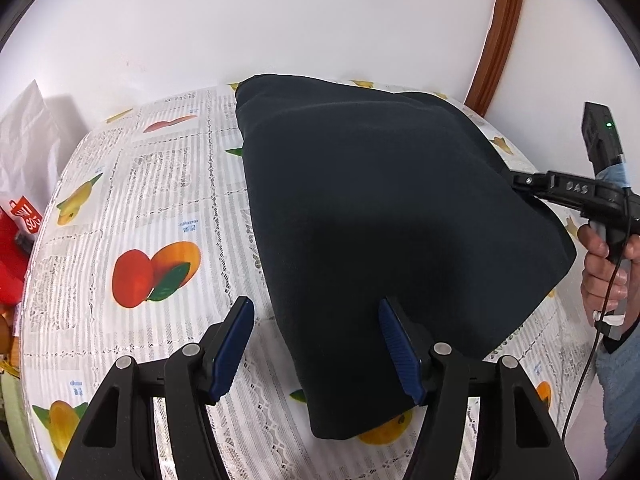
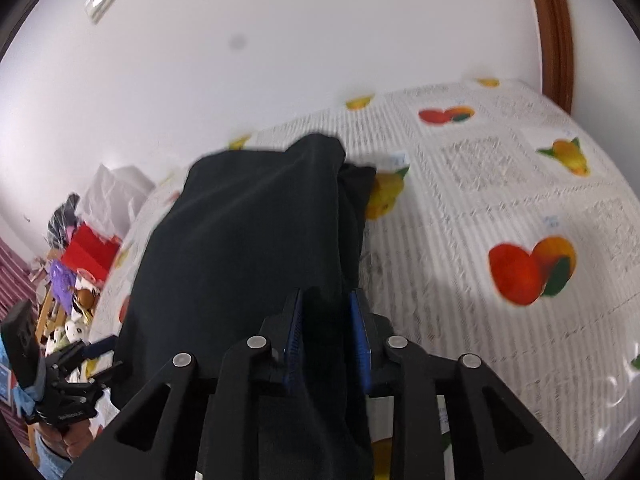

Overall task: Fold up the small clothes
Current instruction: 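Open both tools and withdraw them from the folded sweatshirt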

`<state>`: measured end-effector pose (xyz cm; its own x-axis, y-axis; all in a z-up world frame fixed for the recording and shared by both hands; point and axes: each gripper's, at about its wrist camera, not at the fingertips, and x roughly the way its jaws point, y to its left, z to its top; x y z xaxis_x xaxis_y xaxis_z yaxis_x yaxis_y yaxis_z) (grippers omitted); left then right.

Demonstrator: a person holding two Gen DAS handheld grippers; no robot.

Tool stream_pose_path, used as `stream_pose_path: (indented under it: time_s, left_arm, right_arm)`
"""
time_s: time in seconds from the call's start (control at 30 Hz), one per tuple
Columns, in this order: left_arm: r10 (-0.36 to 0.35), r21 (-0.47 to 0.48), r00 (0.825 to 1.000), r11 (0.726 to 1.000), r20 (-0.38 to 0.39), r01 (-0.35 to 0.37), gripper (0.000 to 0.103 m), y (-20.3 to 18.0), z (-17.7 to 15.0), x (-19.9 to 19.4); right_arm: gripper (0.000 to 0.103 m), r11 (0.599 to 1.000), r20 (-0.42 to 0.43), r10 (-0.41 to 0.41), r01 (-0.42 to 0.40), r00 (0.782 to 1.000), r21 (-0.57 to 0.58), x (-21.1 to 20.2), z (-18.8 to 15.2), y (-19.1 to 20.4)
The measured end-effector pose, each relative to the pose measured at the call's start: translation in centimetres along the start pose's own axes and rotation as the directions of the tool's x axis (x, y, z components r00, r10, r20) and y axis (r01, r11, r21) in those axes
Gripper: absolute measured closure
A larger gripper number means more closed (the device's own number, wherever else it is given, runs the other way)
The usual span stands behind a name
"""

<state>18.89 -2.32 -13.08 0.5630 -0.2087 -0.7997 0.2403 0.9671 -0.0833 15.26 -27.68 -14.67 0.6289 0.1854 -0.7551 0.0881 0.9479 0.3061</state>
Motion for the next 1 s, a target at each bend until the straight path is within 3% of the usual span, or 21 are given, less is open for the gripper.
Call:
stream_pose_path:
  time_s: [0.03, 0.13, 0.3, 0.43, 0.6, 0.7, 0.77, 0.83, 1.0]
  left_arm:
    - [0.004, 0.002, 1.0, 1.0, 0.001, -0.004, 0.04, 0.0, -0.1, 0.0]
    - [0.009, -0.003, 1.0, 1.0, 0.005, -0.009, 0.04, 0.0, -0.4, -0.2]
    - [-0.002, -0.018, 1.0, 1.0, 0.011, 0.003, 0.04, 0.4, -1.1, -0.8]
    - [-0.006, -0.016, 1.0, 1.0, 0.015, 0.006, 0.04, 0.7, -2.4, -1.9]
    - [-0.003, -0.012, 1.0, 1.0, 0.017, 0.003, 0.04, 1.2, -4.8, -3.0]
    - [0.007, -0.01, 1.0, 1.0, 0.007, -0.007, 0.041, 1.2, -6.2, -3.3]
    - [0.005, -0.011, 1.0, 1.0, -0.001, -0.005, 0.042, 1.1, -6.8, -3.0]
    - [-0.006, -0.011, 1.0, 1.0, -0.006, 0.006, 0.043, 0.9, -7.1, -2.6]
    - [0.008, 0.019, 1.0, 1.0, 0.024, -0.008, 0.061, -0.4, -6.7, -1.2]
  right_arm:
    - [0.095, 1.0, 0.02, -0.009, 0.009, 1.0, -0.009, -0.2, -0.1, -0.1]
    - [0.098, 1.0, 0.121, 0.009, -0.009, 0.993, 0.0, -2.2, -0.4, -0.6]
    - [0.098, 0.999, 0.132, -0.039, 0.043, 0.99, -0.029, -3.6, -1.2, 0.5]
    - [0.098, 0.988, 0.146, -0.142, 0.15, 0.979, -0.044, -5.2, -2.5, 0.7]
    - [0.097, 0.989, 0.134, -0.138, 0.143, 0.981, -0.026, -8.5, -5.0, -0.3]
    - [0.085, 0.983, 0.13, -0.152, 0.164, 0.98, -0.082, -10.1, -7.5, 0.1]
    - [0.068, 0.979, 0.114, -0.139, 0.154, 0.984, -0.131, -10.5, -9.1, 0.2]
    - [0.068, 0.97, 0.085, -0.143, 0.157, 0.986, -0.188, -10.4, -10.8, 0.3]
    - [0.068, 0.974, 0.05, -0.083, 0.091, 0.995, -0.209, -8.6, -13.0, 0.8]
